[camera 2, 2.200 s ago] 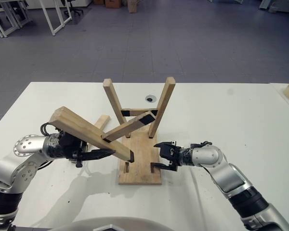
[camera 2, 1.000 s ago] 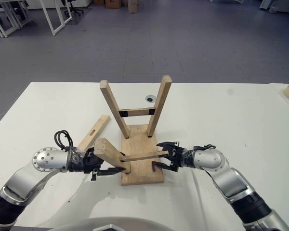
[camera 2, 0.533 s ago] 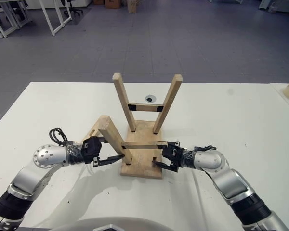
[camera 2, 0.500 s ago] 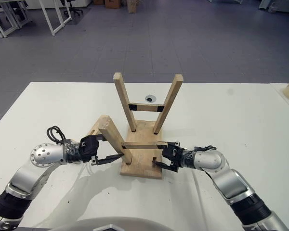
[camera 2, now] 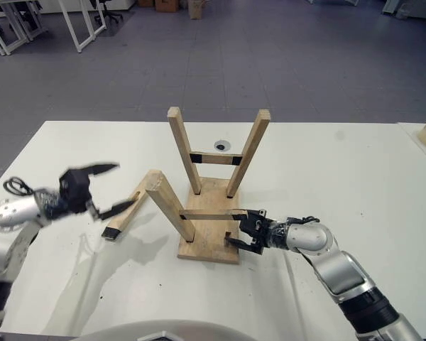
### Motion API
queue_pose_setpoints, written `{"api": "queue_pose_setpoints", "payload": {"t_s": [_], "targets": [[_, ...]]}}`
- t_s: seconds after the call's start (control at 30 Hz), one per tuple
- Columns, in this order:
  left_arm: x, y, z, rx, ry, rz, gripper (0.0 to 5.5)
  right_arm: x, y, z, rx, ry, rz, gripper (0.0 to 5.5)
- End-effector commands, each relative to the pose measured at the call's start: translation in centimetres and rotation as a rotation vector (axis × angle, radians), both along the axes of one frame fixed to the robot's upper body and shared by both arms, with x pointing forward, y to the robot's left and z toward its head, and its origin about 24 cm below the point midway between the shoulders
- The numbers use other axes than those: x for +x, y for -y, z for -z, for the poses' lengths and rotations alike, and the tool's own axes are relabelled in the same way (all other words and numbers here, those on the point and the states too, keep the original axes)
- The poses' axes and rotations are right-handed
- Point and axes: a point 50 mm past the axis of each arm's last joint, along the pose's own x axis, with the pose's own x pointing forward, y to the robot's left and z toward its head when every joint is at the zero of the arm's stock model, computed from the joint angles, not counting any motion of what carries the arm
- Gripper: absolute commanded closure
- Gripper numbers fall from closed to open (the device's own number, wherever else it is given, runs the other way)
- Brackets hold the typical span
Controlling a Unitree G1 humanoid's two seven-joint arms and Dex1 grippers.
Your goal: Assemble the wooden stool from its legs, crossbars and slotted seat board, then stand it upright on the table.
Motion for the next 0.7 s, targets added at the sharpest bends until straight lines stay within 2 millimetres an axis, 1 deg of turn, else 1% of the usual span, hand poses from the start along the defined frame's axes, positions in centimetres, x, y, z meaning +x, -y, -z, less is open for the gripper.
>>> {"api": "queue_pose_setpoints", "payload": {"t_s": [0.03,0.1,0.17,0.3,0.37,0.47,0.5,0.57,0.63,0.67,0.7], "targets": [[1.3,4.0,1.2,0.061,0.037,0.148,0.45,-2.2,1.2,4.4,-0.128,-0.206,0.050,1.96],[1.1,5.1,2.0,0.076,0.032,0.221,0.45,-2.0,1.2,4.3,-0.132,-0.201,0.047,1.96],[0.7,5.4,2.2,0.070,0.035,0.269,0.45,-1.9,1.2,4.3,-0.135,-0.199,0.042,1.96],[-0.1,5.7,1.2,0.005,0.103,0.377,0.45,-1.9,1.3,4.5,-0.147,-0.200,0.039,1.96],[-1.0,5.8,1.1,0.004,0.117,0.463,0.45,-1.9,1.4,4.6,-0.153,-0.201,0.039,1.96],[-2.0,5.8,1.2,-0.011,0.104,0.527,0.45,-1.9,1.4,4.7,-0.159,-0.206,0.037,1.96],[-2.0,5.6,1.1,-0.002,0.109,0.517,0.45,-1.9,1.5,4.8,-0.163,-0.207,0.035,1.96],[-1.3,5.1,0.7,0.010,0.140,0.458,0.45,-2.0,1.4,4.9,-0.161,-0.213,0.036,1.96],[-0.2,4.3,-0.5,-0.004,0.200,0.369,0.45,-2.2,1.3,5.0,-0.159,-0.220,0.024,1.96],[0.2,3.8,-1.3,-0.019,0.239,0.327,0.45,-2.3,1.2,5.1,-0.157,-0.224,0.016,1.96],[0.5,3.4,-2.6,-0.048,0.284,0.284,0.45,-2.3,1.1,5.2,-0.156,-0.226,0.011,1.96]]}}
